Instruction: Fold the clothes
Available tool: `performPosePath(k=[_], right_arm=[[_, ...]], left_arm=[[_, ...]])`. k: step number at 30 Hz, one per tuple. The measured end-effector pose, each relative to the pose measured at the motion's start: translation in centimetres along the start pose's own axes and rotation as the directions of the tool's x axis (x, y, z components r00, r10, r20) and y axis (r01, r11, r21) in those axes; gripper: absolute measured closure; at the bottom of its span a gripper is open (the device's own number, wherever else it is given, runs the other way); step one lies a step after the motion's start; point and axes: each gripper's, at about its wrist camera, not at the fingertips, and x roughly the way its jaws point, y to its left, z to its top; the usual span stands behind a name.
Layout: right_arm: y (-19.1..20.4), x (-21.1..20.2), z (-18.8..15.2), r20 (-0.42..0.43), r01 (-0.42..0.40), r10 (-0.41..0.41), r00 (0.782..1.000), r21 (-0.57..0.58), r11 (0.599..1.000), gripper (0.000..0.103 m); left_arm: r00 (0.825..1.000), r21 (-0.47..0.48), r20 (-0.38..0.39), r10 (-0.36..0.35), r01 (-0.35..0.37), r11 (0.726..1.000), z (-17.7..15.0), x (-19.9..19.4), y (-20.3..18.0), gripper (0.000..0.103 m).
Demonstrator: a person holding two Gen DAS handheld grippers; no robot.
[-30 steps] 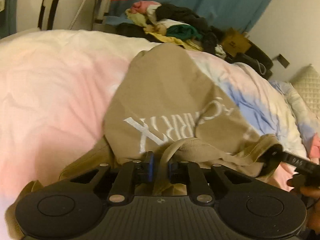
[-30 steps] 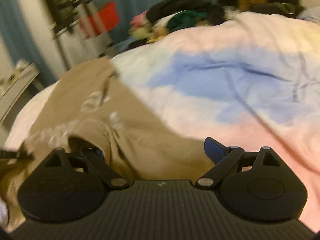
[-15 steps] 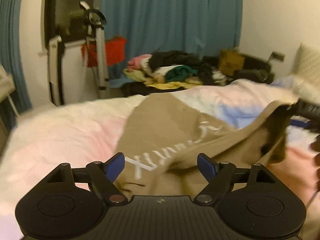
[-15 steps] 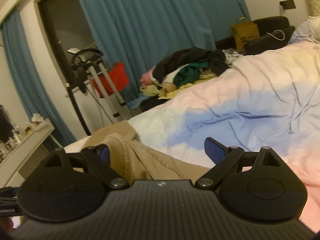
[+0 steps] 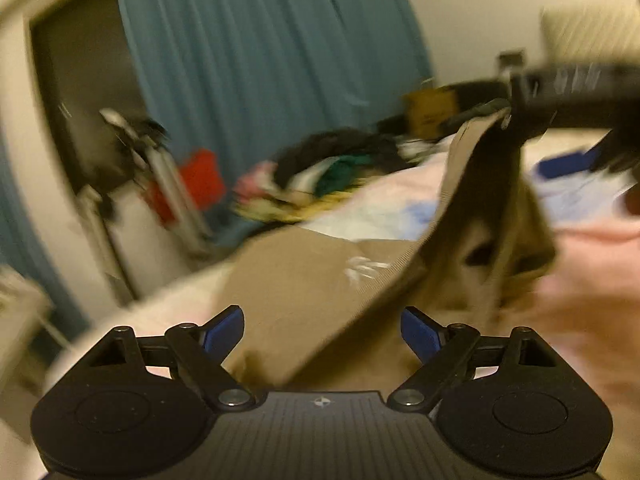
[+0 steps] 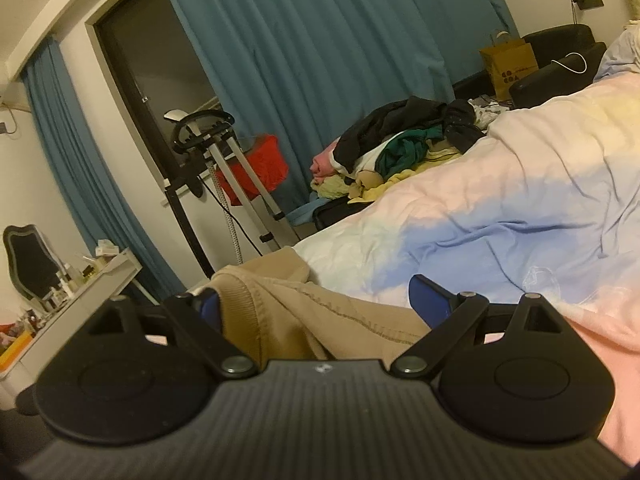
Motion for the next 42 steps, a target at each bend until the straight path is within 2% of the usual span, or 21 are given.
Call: performPosePath(k=[3,4,7,9,12,15,17,21,23,25,28,31,33,37,42], right_arm=[[-0.1,0.0,-0.1,0.008,0.02,-0.02,1.0,0.001,1.0,0.01],[-0.2,0.1,-0.2,0.011,0.027,-0.027,1.0,0.001,1.0,0.01],[-0.4,0.2,-0.2,0.02,0.049,-0.049,0.999,0.008,0.999,0.01],[-0.7,0.4,-0.2,0.026,0.065,-0.066,0.998,0.016,0.998,0.01],[-0.9,0.5,-0.2,0.031,0.077,-0.078,0.997,0.021,0.997,0.01],[-0.8,0.2,-0.2,0.029,0.061,-0.062,0.998,0.03,0.998,0.01],[-0.6,-0.1,-0.2,0.03,0.053,-0.054,0.998,0.027,0.998,0.01],[-0.2,-0.6,-0.3,0.033,0.038,-0.039,0.999,0.018,0.999,0.01],[0.0,-0.8,-0.4,0.036,0.026,-0.027,0.999,0.016,1.0,0.01],[0.2,-0.9,-0.5,0.038,0.017,-0.017,0.999,0.008,1.0,0.01],[0.2,-0.7,-0.7,0.043,0.039,-0.038,0.998,-0.012,0.999,0.01],[-0.3,-0.1,-0.7,0.037,0.057,-0.057,0.998,0.005,0.998,0.01],[-0.5,0.1,-0.6,0.035,0.062,-0.063,0.997,0.012,0.998,0.01],[0.0,-0.2,-0.6,0.053,0.063,-0.062,0.997,-0.014,0.998,0.01],[0.2,-1.3,-0.5,0.089,0.078,-0.075,0.993,-0.03,0.997,0.01]], left_arm=[[0.982,0.028,0.049,0.181,-0.182,0.983,0.0,0.5,-1.4,0.016],[0.976,0.005,0.051,0.212,-0.213,0.977,0.1,0.2,-1.2,0.016],[0.962,-0.114,0.05,0.269,-0.262,0.958,0.0,-1.7,0.9,0.016],[0.958,-0.195,0.05,0.284,-0.269,0.943,-0.1,-3.6,2.2,0.016],[0.955,-0.278,0.04,0.295,-0.273,0.921,-0.4,-6.0,4.0,0.014],[0.976,-0.305,0.013,0.218,-0.204,0.93,-0.7,-6.6,5.1,0.013],[0.989,-0.271,0.002,0.147,-0.141,0.952,-0.9,-6.1,5.1,0.013],[0.996,-0.127,-0.026,0.087,-0.089,0.988,-1.6,-3.9,1.6,0.01],[0.986,-0.064,-0.045,0.162,-0.165,0.984,-1.8,-1.9,-0.2,0.01],[0.964,-0.039,-0.055,0.259,-0.261,0.964,-1.8,0.0,-1.1,0.01],[0.941,-0.155,-0.075,0.33,-0.338,0.928,-1.4,0.3,0.9,0.01],[0.94,-0.271,-0.069,0.334,-0.34,0.9,-1.2,-1.8,3.3,0.008],[0.946,-0.32,-0.063,0.317,-0.32,0.892,-1.1,-3.8,4.4,0.007],[0.96,-0.337,-0.059,0.273,-0.276,0.9,-1.2,-6.7,5.3,0.004],[0.967,-0.345,-0.186,0.175,-0.231,0.91,-3.2,-7.7,4.6,0.004]])
